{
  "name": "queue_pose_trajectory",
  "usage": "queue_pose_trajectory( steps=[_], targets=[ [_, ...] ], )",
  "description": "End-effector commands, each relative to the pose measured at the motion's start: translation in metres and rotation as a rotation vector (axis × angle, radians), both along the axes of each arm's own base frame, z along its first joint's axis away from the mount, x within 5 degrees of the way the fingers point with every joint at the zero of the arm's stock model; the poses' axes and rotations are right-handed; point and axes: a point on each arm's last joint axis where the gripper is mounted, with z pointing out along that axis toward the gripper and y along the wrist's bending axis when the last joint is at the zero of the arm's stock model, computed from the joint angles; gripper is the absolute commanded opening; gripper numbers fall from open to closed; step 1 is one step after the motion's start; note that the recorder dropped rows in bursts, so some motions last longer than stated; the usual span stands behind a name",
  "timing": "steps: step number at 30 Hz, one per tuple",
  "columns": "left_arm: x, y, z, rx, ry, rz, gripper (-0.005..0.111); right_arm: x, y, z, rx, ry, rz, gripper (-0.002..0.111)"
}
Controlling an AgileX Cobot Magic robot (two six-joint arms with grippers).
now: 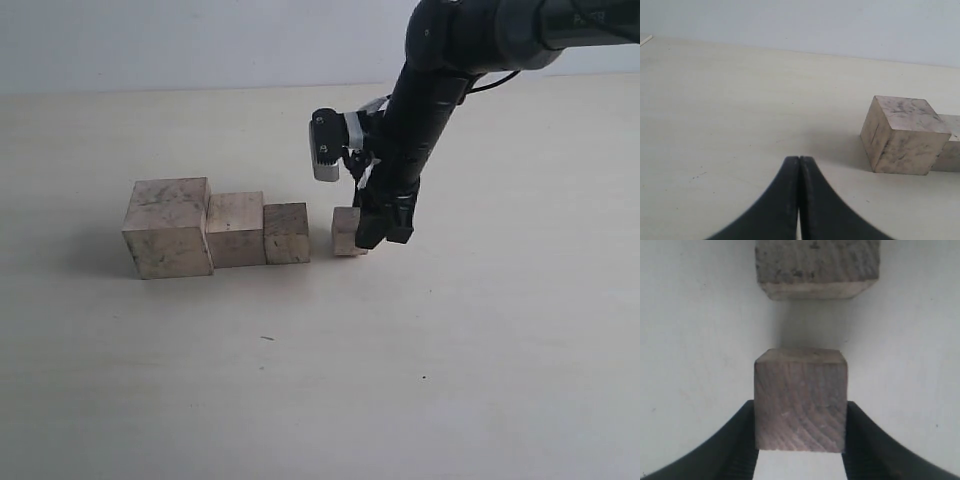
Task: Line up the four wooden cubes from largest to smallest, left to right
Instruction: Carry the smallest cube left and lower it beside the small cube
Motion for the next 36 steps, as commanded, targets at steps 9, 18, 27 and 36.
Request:
queue_pose_trajectory(
  steps=[9, 18, 27, 36],
  targets=[
    [0.0, 0.0, 0.001, -0.006, -0.017, -0.005, 0.0, -0.003, 0.022, -0.012, 0.027, -0.062, 0.027, 0.0],
    [0.0, 0.0, 0.001, -0.006, -0.017, -0.005, 0.0, -0.004, 0.024, -0.013, 0.045, -0.039, -0.006, 0.001],
    [0.0, 0.0, 0.001, -0.006, -0.017, -0.005, 0.0, -0.004, 0.024, -0.012, 0.046, -0.036, -0.048, 0.041],
    [0.0, 0.0, 0.001, -0.006, -0.017, -0.005, 0.0, -0.004, 0.024, 0.005, 0.066, -0.057, -0.085, 0.062]
  ],
)
